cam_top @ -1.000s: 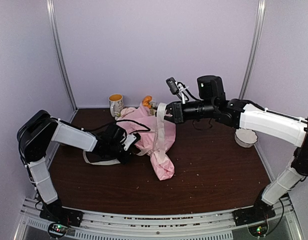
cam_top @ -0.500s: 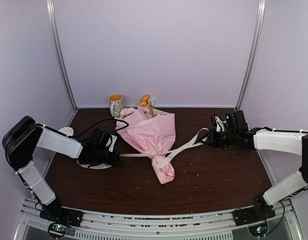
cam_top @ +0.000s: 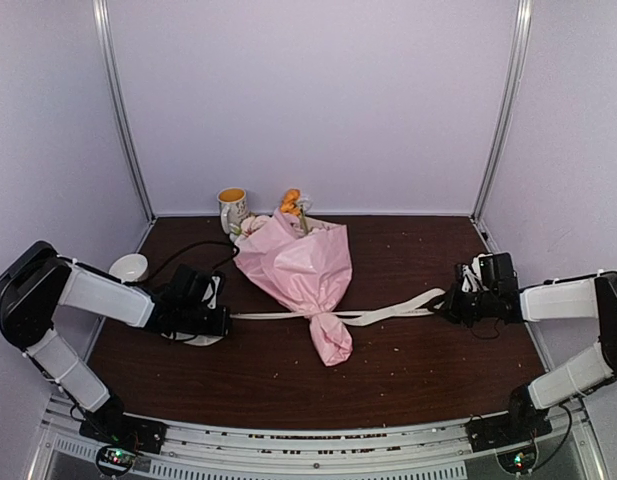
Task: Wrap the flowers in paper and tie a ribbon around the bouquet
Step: Tie the ribbon around the folded bouquet, then cross the half-tied ribbon over the folded bouquet.
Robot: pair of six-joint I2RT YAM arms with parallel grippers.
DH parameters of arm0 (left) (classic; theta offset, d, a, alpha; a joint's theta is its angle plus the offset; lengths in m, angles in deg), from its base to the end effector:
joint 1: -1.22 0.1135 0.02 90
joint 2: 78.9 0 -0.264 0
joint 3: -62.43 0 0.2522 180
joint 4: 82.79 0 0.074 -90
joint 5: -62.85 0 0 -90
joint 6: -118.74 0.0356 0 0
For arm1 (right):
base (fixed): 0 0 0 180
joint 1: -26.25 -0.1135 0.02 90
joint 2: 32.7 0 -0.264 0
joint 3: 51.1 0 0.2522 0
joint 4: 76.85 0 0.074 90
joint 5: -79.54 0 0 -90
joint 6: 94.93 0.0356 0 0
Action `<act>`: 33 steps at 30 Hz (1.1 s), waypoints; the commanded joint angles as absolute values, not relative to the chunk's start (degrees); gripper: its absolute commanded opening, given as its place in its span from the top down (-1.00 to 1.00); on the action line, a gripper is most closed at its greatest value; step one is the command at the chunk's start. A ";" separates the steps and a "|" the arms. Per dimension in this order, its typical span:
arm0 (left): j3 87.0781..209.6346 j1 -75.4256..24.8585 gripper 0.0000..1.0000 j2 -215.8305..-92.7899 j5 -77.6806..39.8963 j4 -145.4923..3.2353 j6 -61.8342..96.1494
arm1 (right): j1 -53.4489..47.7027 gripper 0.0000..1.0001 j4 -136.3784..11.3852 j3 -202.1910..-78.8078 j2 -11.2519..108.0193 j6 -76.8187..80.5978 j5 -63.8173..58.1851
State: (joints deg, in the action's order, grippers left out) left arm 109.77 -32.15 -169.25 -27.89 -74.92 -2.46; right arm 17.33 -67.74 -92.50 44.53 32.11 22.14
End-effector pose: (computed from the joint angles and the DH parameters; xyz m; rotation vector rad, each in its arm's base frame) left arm 0.2301 -0.1510 0.1204 0.0419 2.5181 -0.4642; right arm 0.2339 0.0561 0.1499 0.3044 2.4285 1.0476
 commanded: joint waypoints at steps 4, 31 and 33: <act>105.37 -26.42 1.00 -167.94 -40.65 -62.26 -7.70 | 24.21 1.00 -64.17 -91.42 42.85 29.98 14.46; 117.54 -45.81 1.00 -150.48 -9.98 -81.79 23.11 | -9.87 -0.26 -46.49 -122.24 38.83 17.28 16.32; 118.29 -45.81 1.00 -152.41 -7.93 -85.32 23.15 | -14.81 -0.21 -53.63 -127.10 45.06 16.23 25.25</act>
